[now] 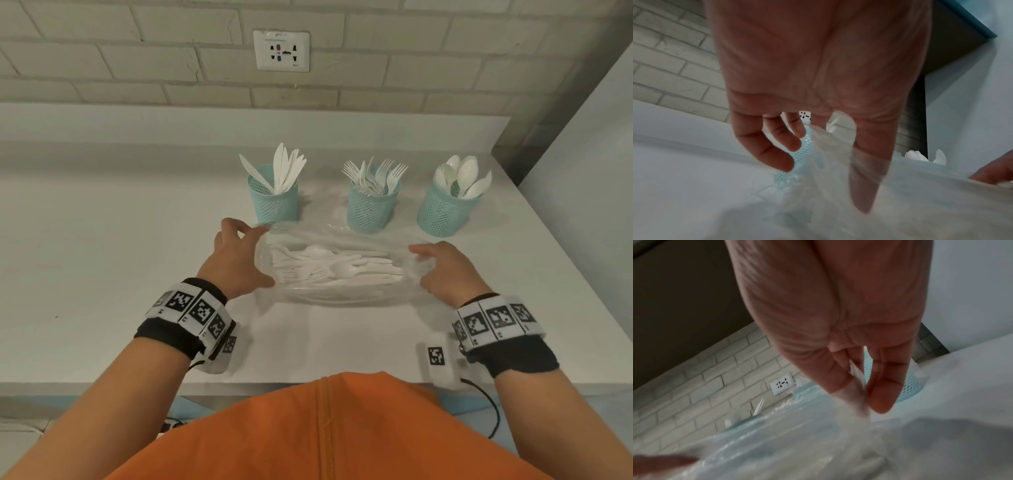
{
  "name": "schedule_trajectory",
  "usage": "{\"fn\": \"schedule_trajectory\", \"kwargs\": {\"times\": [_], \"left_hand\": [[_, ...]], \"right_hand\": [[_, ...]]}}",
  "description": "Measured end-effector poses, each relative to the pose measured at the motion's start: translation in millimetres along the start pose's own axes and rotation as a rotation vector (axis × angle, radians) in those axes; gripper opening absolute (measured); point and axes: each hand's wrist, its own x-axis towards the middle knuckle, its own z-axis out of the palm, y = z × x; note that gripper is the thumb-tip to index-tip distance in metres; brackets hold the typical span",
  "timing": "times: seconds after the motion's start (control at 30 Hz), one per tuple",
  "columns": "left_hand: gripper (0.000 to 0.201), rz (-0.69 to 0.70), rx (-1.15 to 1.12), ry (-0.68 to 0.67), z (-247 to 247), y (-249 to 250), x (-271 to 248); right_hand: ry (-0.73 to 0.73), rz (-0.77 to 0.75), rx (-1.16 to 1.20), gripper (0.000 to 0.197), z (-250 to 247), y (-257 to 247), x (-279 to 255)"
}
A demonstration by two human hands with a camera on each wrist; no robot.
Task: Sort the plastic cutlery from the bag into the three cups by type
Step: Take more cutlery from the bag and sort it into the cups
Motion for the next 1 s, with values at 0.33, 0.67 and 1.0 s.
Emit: {"fn": "schedule_trajectory", "kwargs": {"times": [0.33, 0.67, 1.0], "left_hand": [[0.122, -0.019, -0.057, -0.181, 15, -3, 1], [0.12, 0.023, -0.106, -0.194, 18, 0, -1], [0.091, 0.037, -0.169, -0.141, 14, -1, 0]], "right_hand": [[-0.143, -0.359, -0.335, 0.051, 37, -33, 4], [-0.207, -0.527, -0.626, 0.062, 69, -60, 15], [-0.317, -0.474, -0.517, 0.061, 61, -76, 18]]}}
